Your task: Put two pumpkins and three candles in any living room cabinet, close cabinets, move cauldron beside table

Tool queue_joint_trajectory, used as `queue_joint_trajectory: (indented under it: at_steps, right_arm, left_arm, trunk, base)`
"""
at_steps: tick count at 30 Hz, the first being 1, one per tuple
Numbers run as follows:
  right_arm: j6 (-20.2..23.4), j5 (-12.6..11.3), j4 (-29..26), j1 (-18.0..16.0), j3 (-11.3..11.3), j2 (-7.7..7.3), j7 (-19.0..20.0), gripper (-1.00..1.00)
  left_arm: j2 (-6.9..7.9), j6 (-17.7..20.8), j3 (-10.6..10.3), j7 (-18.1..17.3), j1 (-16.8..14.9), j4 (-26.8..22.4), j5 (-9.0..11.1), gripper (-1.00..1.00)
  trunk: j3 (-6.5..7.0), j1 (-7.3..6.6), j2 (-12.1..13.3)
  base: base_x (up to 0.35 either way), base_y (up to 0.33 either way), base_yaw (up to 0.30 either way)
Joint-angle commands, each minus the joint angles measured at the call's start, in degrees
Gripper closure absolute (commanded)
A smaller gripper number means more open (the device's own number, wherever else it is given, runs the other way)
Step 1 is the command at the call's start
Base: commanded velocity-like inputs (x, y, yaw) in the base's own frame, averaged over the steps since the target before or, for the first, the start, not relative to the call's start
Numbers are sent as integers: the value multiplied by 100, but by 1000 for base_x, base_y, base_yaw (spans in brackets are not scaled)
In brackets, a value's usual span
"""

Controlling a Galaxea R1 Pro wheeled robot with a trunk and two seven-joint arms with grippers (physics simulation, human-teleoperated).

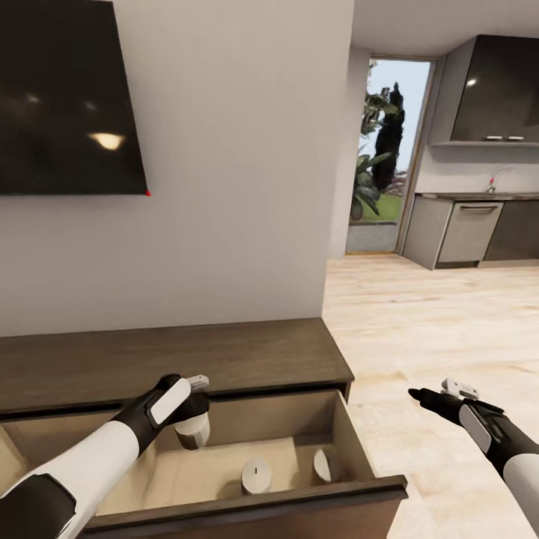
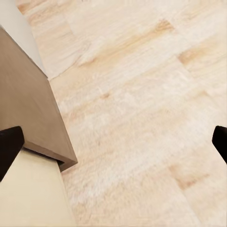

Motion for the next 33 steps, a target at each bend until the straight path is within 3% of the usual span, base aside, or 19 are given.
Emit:
queue_joint_trajectory:
  at_steps: [1, 8, 30, 33]
  right_arm:
    - [35, -20, -7, -1, -22, 1, 15, -100]
    - [35, -20, -7, -2, -22, 1, 15, -100]
    - [30, -24, -23, -5, -20, -4, 74, -100]
    - [34, -21, -24, -5, -21, -7, 216, -100]
  left_arm:
    - [8, 1, -44, 44, -5, -13, 57, 100]
    - [8, -7, -44, 44, -5, -9, 59, 100]
    - [16, -22, -38, 44, -5, 74, 52, 100]
    - [16, -79, -41, 44, -5, 74, 31, 100]
  trunk:
    - [-6, 2, -3]
    - [-6, 2, -3]
    - [-494, 58, -32]
    - [-560, 66, -36]
  base:
    - [158, 0, 0]
    - [40, 0, 0]
    - [0, 0, 0]
    - [0, 0, 0]
